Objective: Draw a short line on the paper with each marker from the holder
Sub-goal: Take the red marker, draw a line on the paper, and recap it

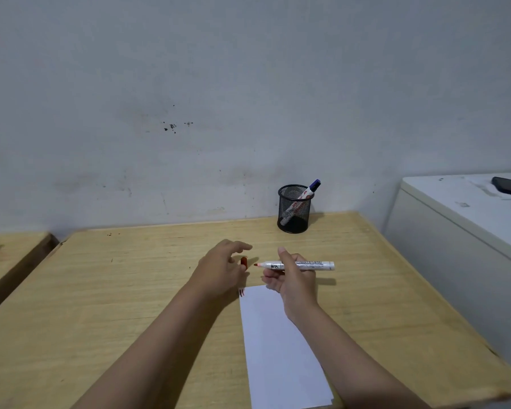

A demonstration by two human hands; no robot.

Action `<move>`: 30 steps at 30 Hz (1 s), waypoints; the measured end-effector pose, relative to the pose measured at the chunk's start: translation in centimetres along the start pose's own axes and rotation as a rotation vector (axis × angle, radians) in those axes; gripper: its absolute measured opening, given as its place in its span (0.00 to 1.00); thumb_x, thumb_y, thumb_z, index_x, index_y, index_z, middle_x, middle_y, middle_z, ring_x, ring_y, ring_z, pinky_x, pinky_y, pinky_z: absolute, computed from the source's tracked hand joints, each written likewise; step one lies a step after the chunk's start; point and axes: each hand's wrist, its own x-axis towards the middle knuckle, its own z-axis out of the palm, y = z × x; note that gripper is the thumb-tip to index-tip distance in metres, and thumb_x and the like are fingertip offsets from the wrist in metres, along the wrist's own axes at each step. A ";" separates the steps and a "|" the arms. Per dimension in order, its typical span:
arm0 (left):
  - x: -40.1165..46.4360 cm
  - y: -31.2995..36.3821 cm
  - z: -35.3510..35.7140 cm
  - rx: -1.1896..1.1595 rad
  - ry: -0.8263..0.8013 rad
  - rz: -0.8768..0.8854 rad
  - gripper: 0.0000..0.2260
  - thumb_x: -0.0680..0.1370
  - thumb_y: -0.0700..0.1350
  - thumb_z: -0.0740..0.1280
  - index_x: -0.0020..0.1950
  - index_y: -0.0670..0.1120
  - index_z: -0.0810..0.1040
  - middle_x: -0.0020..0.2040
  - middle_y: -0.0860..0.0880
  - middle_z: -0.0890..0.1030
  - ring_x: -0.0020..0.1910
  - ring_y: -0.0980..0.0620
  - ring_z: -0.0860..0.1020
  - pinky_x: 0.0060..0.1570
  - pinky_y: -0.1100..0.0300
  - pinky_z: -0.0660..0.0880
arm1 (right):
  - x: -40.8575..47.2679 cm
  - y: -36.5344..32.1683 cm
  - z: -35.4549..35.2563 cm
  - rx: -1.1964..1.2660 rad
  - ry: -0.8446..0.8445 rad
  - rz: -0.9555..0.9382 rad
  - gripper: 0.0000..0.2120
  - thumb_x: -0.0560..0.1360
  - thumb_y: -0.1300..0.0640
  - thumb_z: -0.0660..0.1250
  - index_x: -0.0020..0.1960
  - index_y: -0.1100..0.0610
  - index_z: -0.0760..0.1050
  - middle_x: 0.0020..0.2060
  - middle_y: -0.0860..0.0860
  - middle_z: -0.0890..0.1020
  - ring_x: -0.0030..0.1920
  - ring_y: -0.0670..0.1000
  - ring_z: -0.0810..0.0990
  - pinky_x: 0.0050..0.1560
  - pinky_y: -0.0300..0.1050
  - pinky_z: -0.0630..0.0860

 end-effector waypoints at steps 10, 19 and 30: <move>-0.2 1.5 -0.4 -0.448 0.129 -0.103 0.04 0.71 0.39 0.71 0.44 0.40 0.80 0.37 0.46 0.82 0.38 0.51 0.81 0.43 0.61 0.76 | -0.6 -2.1 0.3 0.090 -0.084 -0.122 0.11 0.73 0.61 0.70 0.37 0.60 0.70 0.28 0.56 0.82 0.27 0.51 0.82 0.31 0.41 0.80; -3.5 4.5 -2.5 -0.977 0.072 -0.059 0.04 0.74 0.37 0.67 0.46 0.43 0.81 0.39 0.47 0.84 0.40 0.52 0.82 0.48 0.57 0.75 | -4.1 -5.0 0.9 -0.064 -0.162 -0.374 0.08 0.72 0.63 0.71 0.42 0.65 0.72 0.30 0.60 0.81 0.27 0.52 0.82 0.32 0.43 0.80; -6.5 7.4 -4.5 -0.980 0.068 0.033 0.04 0.73 0.36 0.68 0.43 0.43 0.81 0.37 0.49 0.84 0.38 0.52 0.81 0.50 0.54 0.75 | -7.2 -7.1 1.9 -0.151 -0.266 -0.484 0.09 0.71 0.66 0.71 0.38 0.64 0.71 0.25 0.54 0.82 0.25 0.50 0.81 0.30 0.42 0.80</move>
